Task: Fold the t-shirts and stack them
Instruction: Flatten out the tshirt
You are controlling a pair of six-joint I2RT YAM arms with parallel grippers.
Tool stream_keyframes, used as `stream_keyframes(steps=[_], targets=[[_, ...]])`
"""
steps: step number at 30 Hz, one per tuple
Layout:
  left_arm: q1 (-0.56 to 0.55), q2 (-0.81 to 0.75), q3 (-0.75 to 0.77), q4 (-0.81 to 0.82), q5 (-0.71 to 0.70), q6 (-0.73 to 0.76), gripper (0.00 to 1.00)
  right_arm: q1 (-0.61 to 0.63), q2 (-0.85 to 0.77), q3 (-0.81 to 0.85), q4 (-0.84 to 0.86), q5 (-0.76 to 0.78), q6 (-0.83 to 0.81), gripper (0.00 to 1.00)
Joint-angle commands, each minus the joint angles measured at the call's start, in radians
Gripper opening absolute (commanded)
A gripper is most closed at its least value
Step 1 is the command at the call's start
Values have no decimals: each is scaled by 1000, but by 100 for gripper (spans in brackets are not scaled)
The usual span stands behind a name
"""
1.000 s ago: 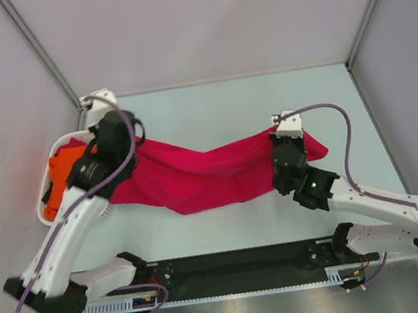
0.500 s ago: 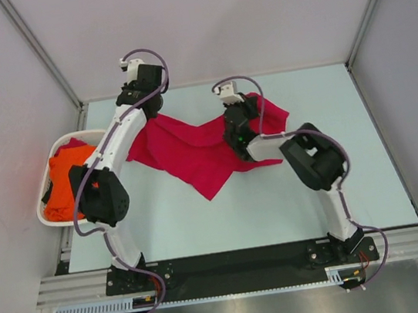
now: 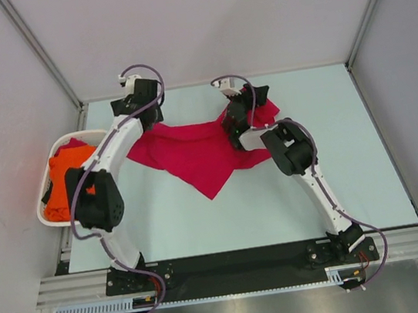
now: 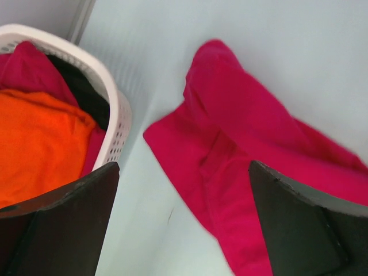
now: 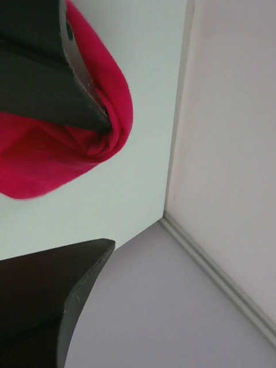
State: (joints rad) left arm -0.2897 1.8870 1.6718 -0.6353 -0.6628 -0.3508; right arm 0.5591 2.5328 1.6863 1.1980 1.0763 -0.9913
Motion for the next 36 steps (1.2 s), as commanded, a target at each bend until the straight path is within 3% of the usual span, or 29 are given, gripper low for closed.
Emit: stream_keyframes(steps=[1,5,9,14,19,28,31,33,34,35,36], targets=[[-61,-255,-193,120,80,-33,100,-54,-61,23,316,99,-173,82],[-149,-353,-371,172,109,-60,100,-59,-230,-189,310,132,-112,88],[-199,-341,-507,194,183,-99,100,-41,-385,-416,241,163,-35,91],[-295,-287,-604,224,247,-142,100,-5,-506,-491,95,208,39,92],[-376,-213,-647,218,261,-201,100,42,-557,-547,97,232,13,92],[-394,-117,-659,267,328,-244,95,51,-638,-635,113,255,14,92],[-405,-59,-629,278,345,-246,90,56,-655,-645,118,251,8,92],[-413,-16,-600,289,357,-247,77,55,-661,-648,123,252,-1,92],[-419,-2,-587,293,368,-247,70,55,-667,-649,130,252,-6,92],[-422,27,-575,293,374,-247,51,52,-669,-652,135,254,-7,92],[-425,41,-552,295,379,-251,39,47,-671,-655,137,254,-6,92]])
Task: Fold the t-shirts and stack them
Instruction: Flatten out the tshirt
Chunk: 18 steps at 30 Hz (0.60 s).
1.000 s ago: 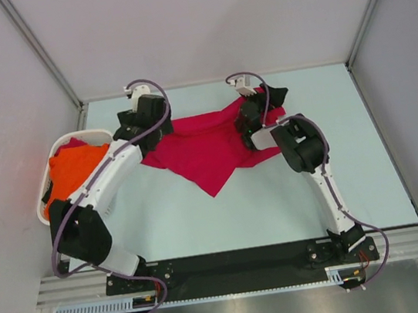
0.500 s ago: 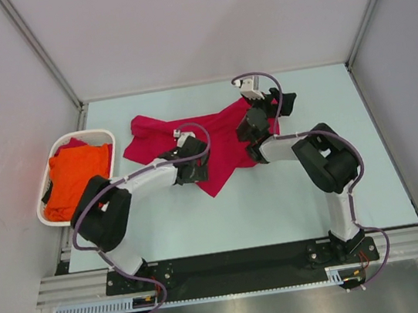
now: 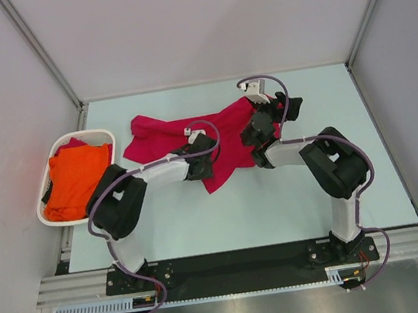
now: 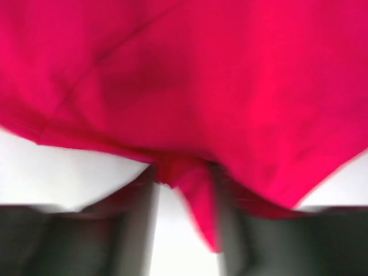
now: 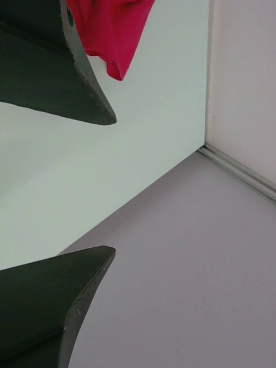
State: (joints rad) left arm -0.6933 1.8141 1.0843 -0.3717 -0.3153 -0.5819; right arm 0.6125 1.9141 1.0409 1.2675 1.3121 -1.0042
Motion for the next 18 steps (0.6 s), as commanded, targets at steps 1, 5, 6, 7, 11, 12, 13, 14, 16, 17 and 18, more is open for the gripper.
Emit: stream_keyframes(steps=[1,5,6,7,11,12,13,14,16,17,18], targets=[[-26,125,46,28,35,-18,26,-10,-49,-12,67,19,7,92],[-28,101,72,-15,-33,-26,0,-22,-37,-22,70,30,13,91],[-26,79,71,-27,-56,-26,0,-23,-35,-24,70,32,19,91],[-26,27,72,-41,-112,-22,0,-25,-30,-30,70,30,22,91],[-22,-113,92,-139,-261,-12,0,-23,-3,-33,70,45,33,92],[-18,-142,103,-154,-281,-12,0,-23,8,-35,70,49,35,91],[-9,-198,109,-165,-298,-9,0,-22,14,-38,70,50,41,91],[-5,-226,114,-179,-327,-4,0,-22,19,-42,70,55,44,92],[14,-298,138,-187,-355,7,0,-22,29,-47,69,56,59,92],[20,-315,149,-188,-366,26,0,-25,29,-50,67,53,65,92],[28,-326,179,-188,-392,42,0,-25,34,-53,67,52,73,93]])
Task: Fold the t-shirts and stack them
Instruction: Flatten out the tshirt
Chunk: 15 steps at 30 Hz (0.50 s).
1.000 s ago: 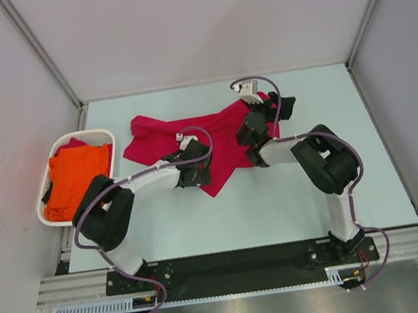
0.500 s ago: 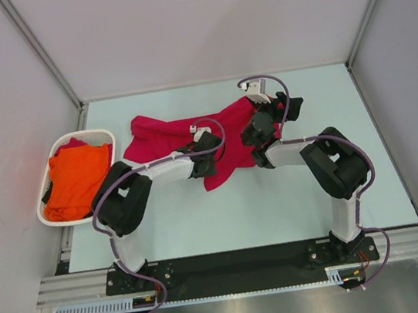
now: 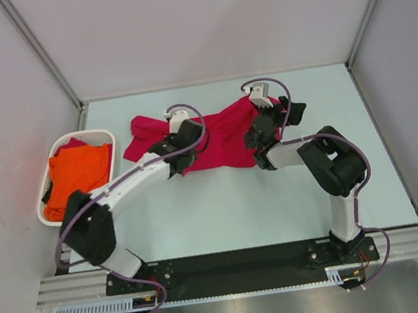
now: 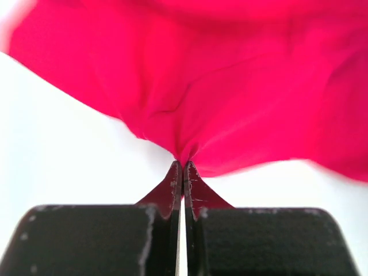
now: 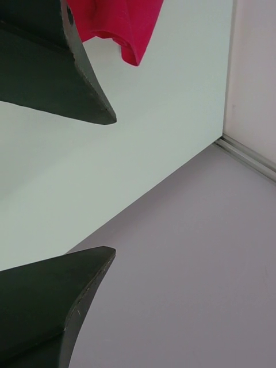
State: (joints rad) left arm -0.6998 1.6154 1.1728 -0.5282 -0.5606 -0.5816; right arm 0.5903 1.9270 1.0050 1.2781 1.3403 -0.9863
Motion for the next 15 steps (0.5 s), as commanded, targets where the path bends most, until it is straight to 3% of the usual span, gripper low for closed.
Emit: stream_keyframes(steps=[1,4,6,7,9,10,12,15], targets=[[48,-130,112,-44,-159,55,0,-6,29,-14,34,23,72,94],[77,-108,198,-53,-206,120,0,-6,27,-3,-116,2,184,95],[94,-94,255,-52,-211,138,0,-7,4,15,-324,-61,445,97],[112,-75,274,-47,-208,147,0,-13,-23,61,-699,-110,592,97],[131,-58,338,-47,-209,175,0,-55,-120,112,-1037,-376,1031,97],[144,-39,358,-47,-211,184,0,-120,-155,86,-1125,-462,1104,98],[163,-22,418,-50,-219,210,0,-179,-235,52,-1103,-640,1140,97],[181,27,474,-53,-220,238,0,-190,-237,87,-1154,-701,1111,97]])
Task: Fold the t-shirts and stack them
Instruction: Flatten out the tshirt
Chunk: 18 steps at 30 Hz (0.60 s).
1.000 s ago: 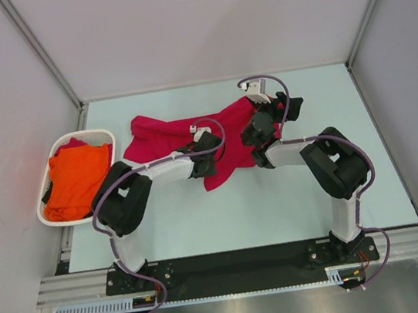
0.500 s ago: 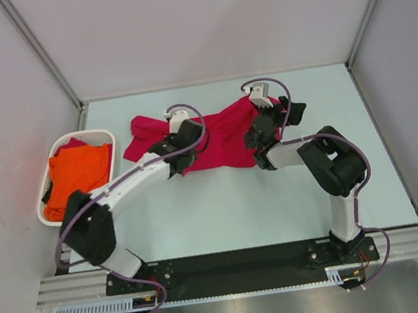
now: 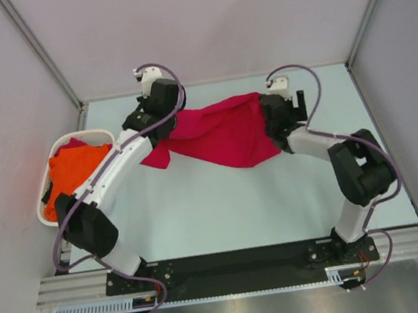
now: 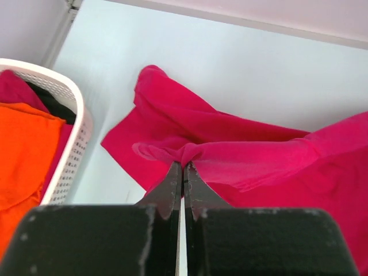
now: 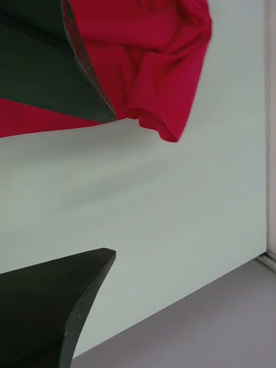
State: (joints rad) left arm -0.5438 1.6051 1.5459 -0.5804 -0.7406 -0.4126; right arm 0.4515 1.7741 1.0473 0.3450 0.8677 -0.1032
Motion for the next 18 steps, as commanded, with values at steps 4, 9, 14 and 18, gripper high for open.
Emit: stream_keyframes(steps=[4,9,14,18], targets=[[51,76,149,-15,-20,100,0,-150,-123,39,-230,-538,322,96],[99,84,166,-1,15,135,0,-261,-116,49,-219,-841,390,95],[174,78,244,16,70,155,0,-292,-32,152,-288,-915,393,93],[209,104,356,-4,79,192,0,-297,25,178,-299,-935,408,92]])
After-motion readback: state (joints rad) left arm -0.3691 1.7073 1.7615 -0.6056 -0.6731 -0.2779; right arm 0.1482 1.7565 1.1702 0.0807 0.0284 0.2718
